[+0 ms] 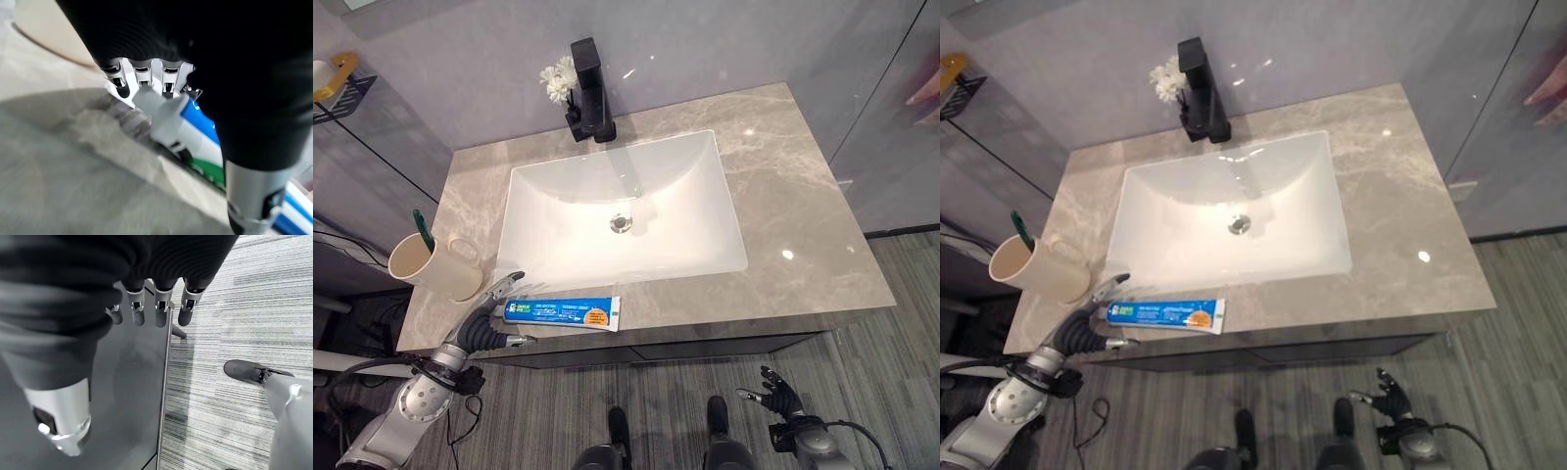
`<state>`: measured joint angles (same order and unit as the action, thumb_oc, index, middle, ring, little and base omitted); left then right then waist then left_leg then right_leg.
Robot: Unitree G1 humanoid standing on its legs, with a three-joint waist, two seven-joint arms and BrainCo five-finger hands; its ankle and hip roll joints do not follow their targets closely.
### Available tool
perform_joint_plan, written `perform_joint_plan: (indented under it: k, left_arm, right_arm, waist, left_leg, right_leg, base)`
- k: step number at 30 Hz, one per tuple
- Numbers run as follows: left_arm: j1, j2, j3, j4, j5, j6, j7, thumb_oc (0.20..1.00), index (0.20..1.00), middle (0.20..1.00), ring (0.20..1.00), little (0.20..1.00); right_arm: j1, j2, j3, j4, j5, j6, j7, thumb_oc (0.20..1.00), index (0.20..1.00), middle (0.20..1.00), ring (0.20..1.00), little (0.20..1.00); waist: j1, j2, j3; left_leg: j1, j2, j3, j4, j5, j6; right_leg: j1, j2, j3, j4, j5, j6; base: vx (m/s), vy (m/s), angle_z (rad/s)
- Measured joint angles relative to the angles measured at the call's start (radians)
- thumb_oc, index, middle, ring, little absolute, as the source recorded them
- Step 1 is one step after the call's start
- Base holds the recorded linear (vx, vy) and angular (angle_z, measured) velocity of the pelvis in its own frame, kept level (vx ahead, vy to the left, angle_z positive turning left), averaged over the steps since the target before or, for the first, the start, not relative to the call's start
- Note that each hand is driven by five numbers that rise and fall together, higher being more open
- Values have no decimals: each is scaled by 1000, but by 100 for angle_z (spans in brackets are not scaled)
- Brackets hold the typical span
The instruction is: Put brush and paste in cup on sink, flatten towel.
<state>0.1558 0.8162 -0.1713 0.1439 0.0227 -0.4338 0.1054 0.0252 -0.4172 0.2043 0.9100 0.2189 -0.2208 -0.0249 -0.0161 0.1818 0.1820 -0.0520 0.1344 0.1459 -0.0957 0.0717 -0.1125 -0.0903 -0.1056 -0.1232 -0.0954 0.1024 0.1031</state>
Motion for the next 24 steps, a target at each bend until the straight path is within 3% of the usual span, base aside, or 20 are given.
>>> perform_joint_plan:
  k: [8,12,17,20,21,24]
  left_arm:
    - [-15,0,-1,1,36,0,1,1000,1000,1000,1000,1000]
    - [-21,1,-2,2,39,-2,3,824,824,824,824,824]
    - [-30,2,-2,1,64,-16,11,680,680,680,680,680]
    - [-42,2,-1,16,62,-7,22,655,655,655,655,655]
    - [-49,2,-1,19,62,-3,28,595,595,595,595,595]
    - [-64,3,0,28,62,0,33,576,576,576,576,576]
  right_arm:
    - [0,0,0,0,0,0,-16,1000,1000,1000,1000,1000]
    - [1,0,0,0,0,-1,-17,1000,1000,1000,1000,1000]
    - [1,1,0,0,0,-1,-17,1000,1000,1000,1000,1000]
    - [5,1,0,0,0,-1,-18,1000,1000,1000,1000,1000]
    - [10,1,0,0,0,-1,-18,1000,1000,1000,1000,1000]
    - [17,2,0,0,0,-1,-18,1000,1000,1000,1000,1000]
  waist:
    - [0,-6,2]
    - [-1,-16,0]
    - [-1,-21,-3]
    - [-4,-26,-6]
    - [-4,-29,-7]
    - [-6,-34,-10]
  left_leg:
    - [-1,0,0,0,0,0]
    - [0,0,0,0,0,0]
    - [5,0,0,0,0,0]
    - [4,1,1,0,0,0]
    - [4,1,1,0,0,0]
    - [4,1,1,0,0,0]
  right_leg:
    - [0,0,0,0,0,0]
    - [0,0,0,0,0,0]
    - [5,0,1,0,1,-1]
    - [4,1,1,0,1,-1]
    - [4,1,2,0,1,-1]
    - [4,0,2,0,2,-2]
  base:
    - [0,0,0]
    - [0,0,0]
    - [0,0,0]
    - [0,0,0]
    - [0,0,0]
    - [0,0,0]
